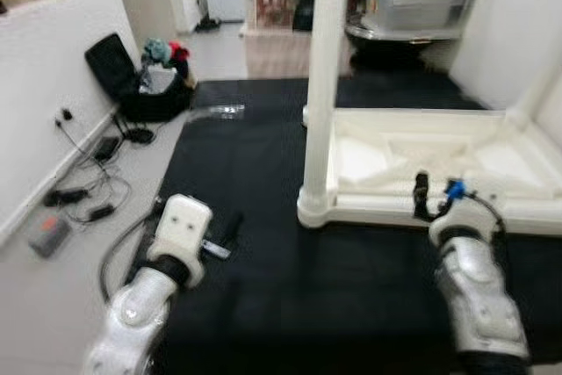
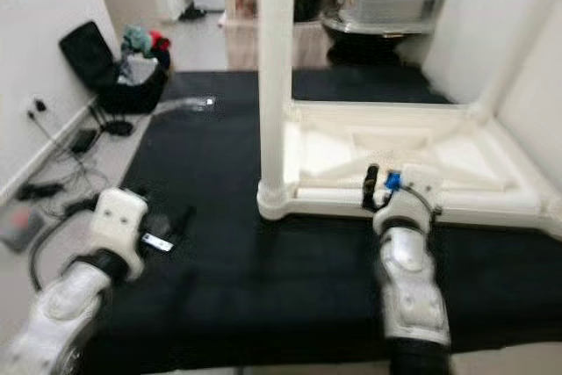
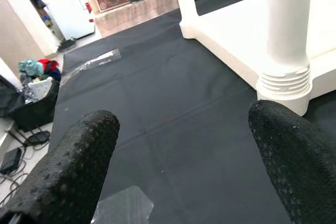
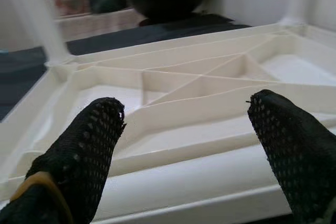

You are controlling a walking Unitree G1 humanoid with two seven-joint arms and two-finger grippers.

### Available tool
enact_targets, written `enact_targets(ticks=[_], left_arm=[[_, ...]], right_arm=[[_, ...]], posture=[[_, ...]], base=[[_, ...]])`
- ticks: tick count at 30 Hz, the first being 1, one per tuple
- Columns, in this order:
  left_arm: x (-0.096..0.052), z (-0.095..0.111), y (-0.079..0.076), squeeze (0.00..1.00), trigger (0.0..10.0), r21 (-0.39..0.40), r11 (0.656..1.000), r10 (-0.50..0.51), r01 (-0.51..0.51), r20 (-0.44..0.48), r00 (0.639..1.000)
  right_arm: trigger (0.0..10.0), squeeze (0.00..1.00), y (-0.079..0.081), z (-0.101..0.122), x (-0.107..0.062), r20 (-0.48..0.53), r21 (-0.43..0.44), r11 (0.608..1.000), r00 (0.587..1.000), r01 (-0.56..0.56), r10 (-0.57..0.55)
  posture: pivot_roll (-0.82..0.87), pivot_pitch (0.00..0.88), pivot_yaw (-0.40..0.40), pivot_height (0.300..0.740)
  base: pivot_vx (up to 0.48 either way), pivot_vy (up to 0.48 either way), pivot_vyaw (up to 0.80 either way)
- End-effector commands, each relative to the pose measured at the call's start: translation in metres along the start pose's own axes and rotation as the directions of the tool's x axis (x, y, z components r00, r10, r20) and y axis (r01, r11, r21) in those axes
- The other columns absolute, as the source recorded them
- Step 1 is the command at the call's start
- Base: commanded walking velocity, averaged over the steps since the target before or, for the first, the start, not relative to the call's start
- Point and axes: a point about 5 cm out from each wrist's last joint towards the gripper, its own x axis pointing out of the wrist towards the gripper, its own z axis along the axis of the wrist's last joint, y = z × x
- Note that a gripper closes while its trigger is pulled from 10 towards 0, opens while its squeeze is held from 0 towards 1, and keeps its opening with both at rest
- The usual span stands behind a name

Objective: Building children table

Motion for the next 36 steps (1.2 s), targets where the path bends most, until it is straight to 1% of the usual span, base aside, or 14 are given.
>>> enact_targets(ticks=[1,3,7,10,12,15,23,28,29,30,31,32,33,36], left_arm=[[-0.003,-0.004,0.001,0.00,10.0,-0.006,1.000,0.003,-0.003,-0.020,1.000],[-0.005,-0.004,-0.005,0.00,10.0,-0.025,1.000,-0.016,0.016,-0.016,1.000],[-0.006,-0.001,-0.009,0.00,10.0,-0.043,0.999,-0.026,0.026,-0.006,1.000],[-0.007,0.000,-0.012,0.00,10.0,-0.049,0.998,-0.037,0.037,-0.002,0.999],[-0.009,0.001,-0.020,0.00,10.0,-0.049,0.996,-0.070,0.070,-0.001,0.998],[-0.009,0.001,-0.022,0.00,10.0,-0.053,0.996,-0.075,0.075,-0.003,0.997],[-0.013,0.000,-0.026,0.00,10.0,-0.048,0.995,-0.085,0.084,-0.015,0.996],[-0.016,-0.002,-0.027,0.00,10.0,-0.044,0.995,-0.090,0.088,-0.032,0.995],[-0.016,-0.002,-0.027,0.00,10.0,-0.044,0.995,-0.090,0.088,-0.032,0.995],[-0.018,-0.002,-0.029,0.00,10.0,-0.035,0.993,-0.111,0.110,-0.034,0.993],[-0.018,-0.002,-0.029,0.00,10.0,-0.035,0.993,-0.111,0.110,-0.034,0.993],[-0.022,-0.002,-0.035,0.00,10.0,-0.036,0.988,-0.152,0.151,-0.038,0.988],[-0.023,-0.002,-0.037,0.00,10.0,-0.039,0.986,-0.166,0.164,-0.040,0.985],[-0.025,-0.004,-0.040,0.00,10.0,-0.040,0.983,-0.179,0.178,-0.046,0.983]], right_arm=[[10.0,0.00,0.013,0.010,0.006,0.048,0.040,0.996,0.995,-0.086,0.084],[10.0,0.00,0.014,0.030,0.023,0.116,0.049,0.985,0.981,-0.163,0.156],[10.0,0.00,0.007,0.044,0.039,0.147,-0.007,0.989,0.978,-0.150,0.150],[10.0,0.00,-0.001,0.053,0.050,0.153,-0.005,0.995,0.983,-0.101,0.101],[10.0,0.00,-0.020,0.067,0.066,0.159,-0.016,0.999,0.986,0.044,-0.041],[10.0,0.00,-0.026,0.071,0.072,0.153,-0.009,0.996,0.984,0.091,-0.089],[10.0,0.00,-0.038,0.078,0.088,0.096,-0.060,0.997,0.995,0.037,-0.031],[10.0,0.00,-0.049,0.069,0.090,-0.095,-0.130,0.975,0.981,-0.183,0.171],[10.0,0.00,-0.049,0.069,0.090,-0.095,-0.130,0.975,0.981,-0.183,0.171],[10.0,0.00,-0.058,0.067,0.088,-0.153,-0.185,0.958,0.969,-0.220,0.192],[10.0,0.00,-0.058,0.067,0.088,-0.153,-0.185,0.958,0.969,-0.220,0.192],[10.0,0.00,-0.075,0.072,0.084,-0.214,-0.212,0.941,0.952,-0.263,0.217],[10.0,0.00,-0.080,0.075,0.083,-0.219,-0.222,0.936,0.950,-0.273,0.224],[10.0,0.00,-0.075,0.081,0.079,-0.219,-0.127,0.886,0.883,-0.447,0.414]], posture=[[0.10,0.071,-0.013,0.740],[0.11,0.078,-0.026,0.740],[0.11,0.091,-0.025,0.740],[0.11,0.094,-0.028,0.740],[0.11,0.102,-0.030,0.740],[0.11,0.109,-0.031,0.740],[0.12,0.120,-0.035,0.740],[0.13,0.133,-0.043,0.740],[0.13,0.133,-0.043,0.740],[0.13,0.138,-0.045,0.740],[0.13,0.138,-0.045,0.740],[0.12,0.143,-0.033,0.740],[0.12,0.143,-0.033,0.740],[0.13,0.143,-0.033,0.740]], base=[[0.000,0.000,0.00],[0.000,0.000,0.00],[0.000,0.000,0.00],[0.000,0.000,0.00],[0.000,0.000,0.00],[0.000,0.000,0.00],[0.000,0.000,0.00],[0.000,0.000,0.00],[0.000,0.000,0.00],[0.000,0.000,0.00],[0.000,0.000,0.00],[0.000,0.000,0.00],[0.000,0.000,0.00],[0.000,0.000,0.00]])
